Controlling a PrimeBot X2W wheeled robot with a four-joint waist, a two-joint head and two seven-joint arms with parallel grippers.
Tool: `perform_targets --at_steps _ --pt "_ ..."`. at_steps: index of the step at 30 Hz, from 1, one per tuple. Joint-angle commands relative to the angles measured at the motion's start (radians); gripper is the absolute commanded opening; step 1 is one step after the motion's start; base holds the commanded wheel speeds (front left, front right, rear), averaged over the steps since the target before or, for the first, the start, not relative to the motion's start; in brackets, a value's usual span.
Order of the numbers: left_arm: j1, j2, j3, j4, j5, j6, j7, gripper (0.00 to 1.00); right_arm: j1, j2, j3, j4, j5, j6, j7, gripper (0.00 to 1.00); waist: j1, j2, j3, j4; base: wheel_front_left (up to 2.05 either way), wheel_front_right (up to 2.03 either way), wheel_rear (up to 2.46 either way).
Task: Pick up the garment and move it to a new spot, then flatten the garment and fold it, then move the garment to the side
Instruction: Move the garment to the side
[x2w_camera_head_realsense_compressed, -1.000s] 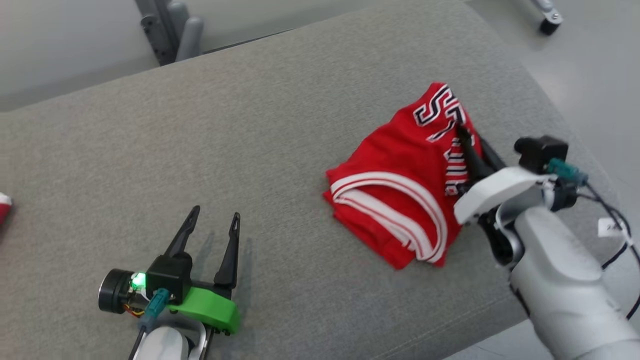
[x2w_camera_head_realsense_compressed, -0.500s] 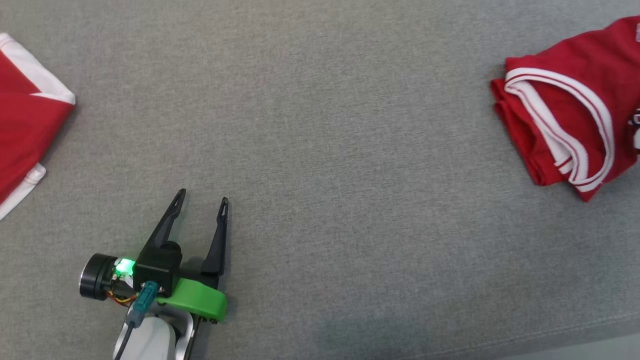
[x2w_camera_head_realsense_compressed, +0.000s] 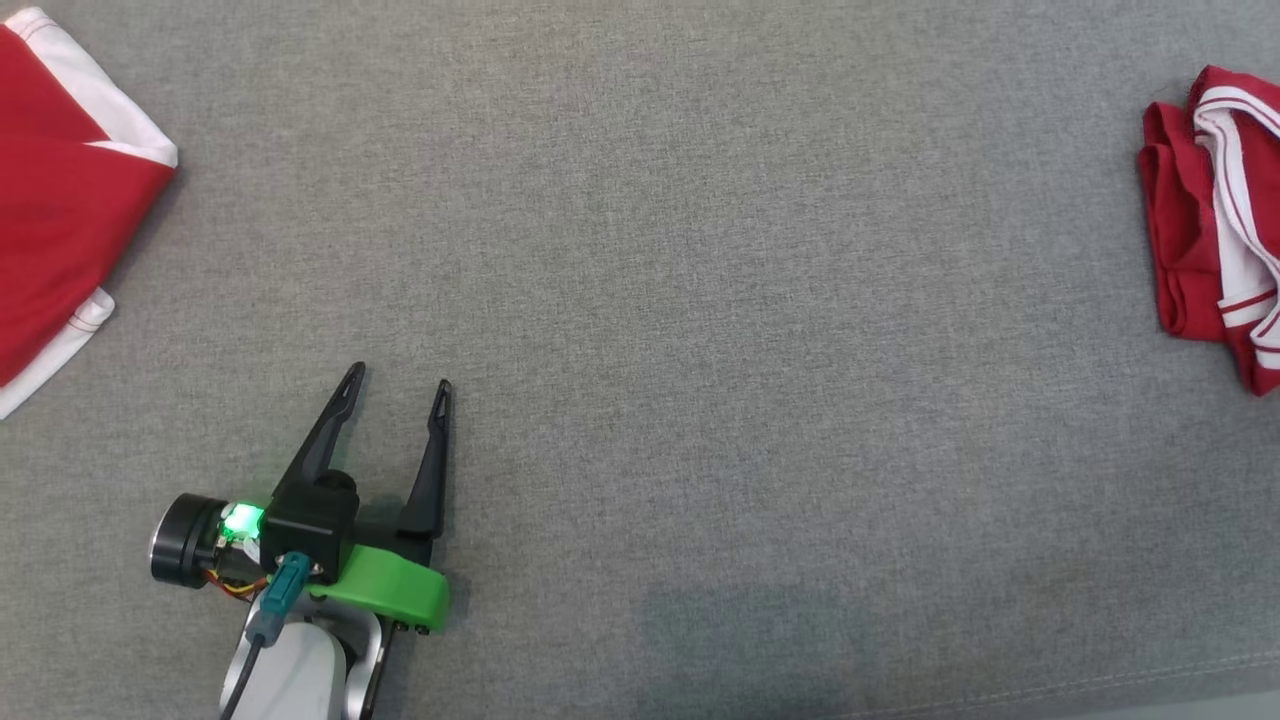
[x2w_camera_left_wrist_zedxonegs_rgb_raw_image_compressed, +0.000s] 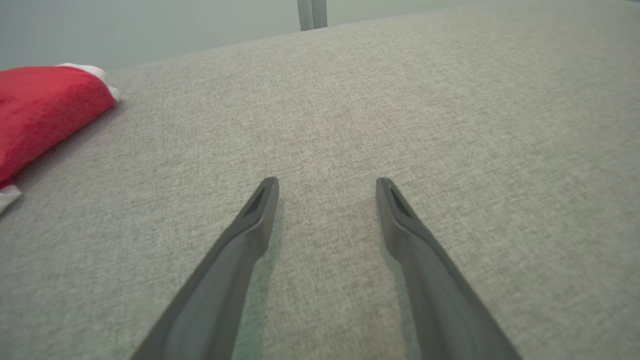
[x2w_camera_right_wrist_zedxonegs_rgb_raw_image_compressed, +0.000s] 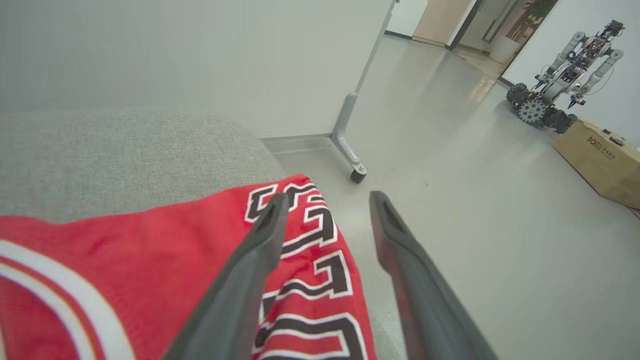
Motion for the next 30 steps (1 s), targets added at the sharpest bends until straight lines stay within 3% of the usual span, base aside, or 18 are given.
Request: perform_targets --at_steps 1,5,14,20,25,30 --pt "-0.009 0.0 0.005 0.003 -0.007 0.004 0.0 1.0 -0.001 0.027 -0.001 -0.022 -0.004 -0.002 -0.002 1.0 -0.0001 0.0073 -0.011 -0.001 0.0 0.0 0.0" --pt "0.001 -0.009 0.009 0.013 -0.017 0.009 0.0 1.0 -0.018 0.083 0.078 -0.131 0.036 -0.002 -0.003 1.0 -0.0001 0.0073 -0.049 -0.003 0.0 0.0 0.0" --pt "0.05 -0.036 0.02 0.043 -0.043 0.018 0.0 1.0 0.124 0.213 0.505 -0.356 0.294 -0.002 -0.003 1.0 -0.0001 0.0073 -0.185 -0.002 0.0 0.0 0.0" --pt "0.085 -0.046 0.043 0.06 -0.063 0.029 0.0 1.0 0.27 0.258 0.659 -0.453 0.394 -0.002 -0.003 1.0 -0.0001 0.0073 -0.263 0.011 0.0 0.0 0.0" --pt "0.128 -0.052 0.069 0.072 -0.081 0.043 0.0 1.0 0.428 0.308 0.702 -0.502 0.455 -0.002 -0.003 1.0 -0.0001 0.0073 -0.33 0.023 0.0 0.0 0.0" --pt "0.168 -0.054 0.08 0.081 -0.088 0.047 0.0 1.0 0.58 0.351 0.716 -0.552 0.424 -0.001 -0.003 1.0 -0.0001 0.0073 -0.386 0.032 0.0 0.0 0.0"
